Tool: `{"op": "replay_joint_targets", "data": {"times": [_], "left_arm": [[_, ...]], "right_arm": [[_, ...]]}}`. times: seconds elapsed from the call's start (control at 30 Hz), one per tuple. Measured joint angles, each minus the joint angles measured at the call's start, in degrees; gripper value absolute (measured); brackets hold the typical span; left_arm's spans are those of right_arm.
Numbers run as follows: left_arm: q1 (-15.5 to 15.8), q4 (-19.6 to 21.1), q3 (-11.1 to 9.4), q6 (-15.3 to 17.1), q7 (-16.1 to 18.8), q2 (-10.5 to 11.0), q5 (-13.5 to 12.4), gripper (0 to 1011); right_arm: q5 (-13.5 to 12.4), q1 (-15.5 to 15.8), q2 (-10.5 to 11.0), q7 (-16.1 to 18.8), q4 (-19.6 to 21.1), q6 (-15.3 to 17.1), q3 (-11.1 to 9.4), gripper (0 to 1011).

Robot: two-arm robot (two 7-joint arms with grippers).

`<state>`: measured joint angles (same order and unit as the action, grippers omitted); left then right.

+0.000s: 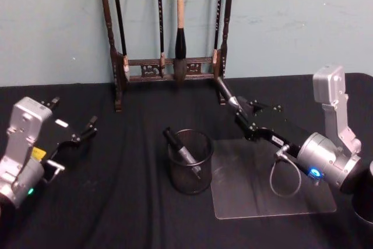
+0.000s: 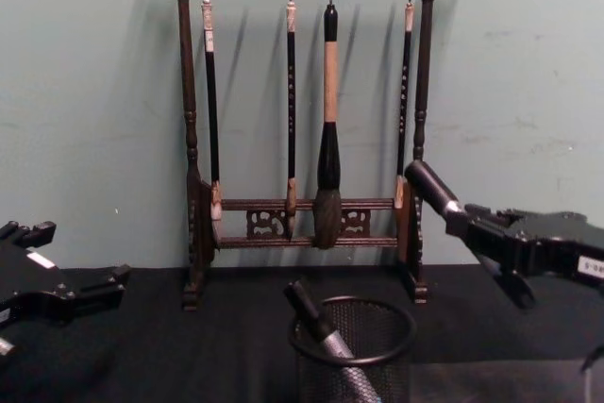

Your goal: Pick up the water-based marker from the table and place it into the pen holder.

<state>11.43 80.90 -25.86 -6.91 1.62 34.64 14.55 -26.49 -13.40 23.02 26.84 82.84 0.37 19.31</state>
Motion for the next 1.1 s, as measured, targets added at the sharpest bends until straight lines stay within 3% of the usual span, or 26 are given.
{"op": "replay_joint_targets", "data": {"times": [0.47,1.1], "left_arm": [[0.0,0.0,0.0,0.0,0.0,0.0,0.0,1009],[0.0,0.0,0.0,0.0,0.0,0.0,0.0,1009]], "right_arm": [[-1.7,-2.6,-1.8,1.8,-2.4,-2.3,1.6,204],[-3.4,-8.5,-3.8,8.4,-8.5,-4.0,7.2,204]]}}
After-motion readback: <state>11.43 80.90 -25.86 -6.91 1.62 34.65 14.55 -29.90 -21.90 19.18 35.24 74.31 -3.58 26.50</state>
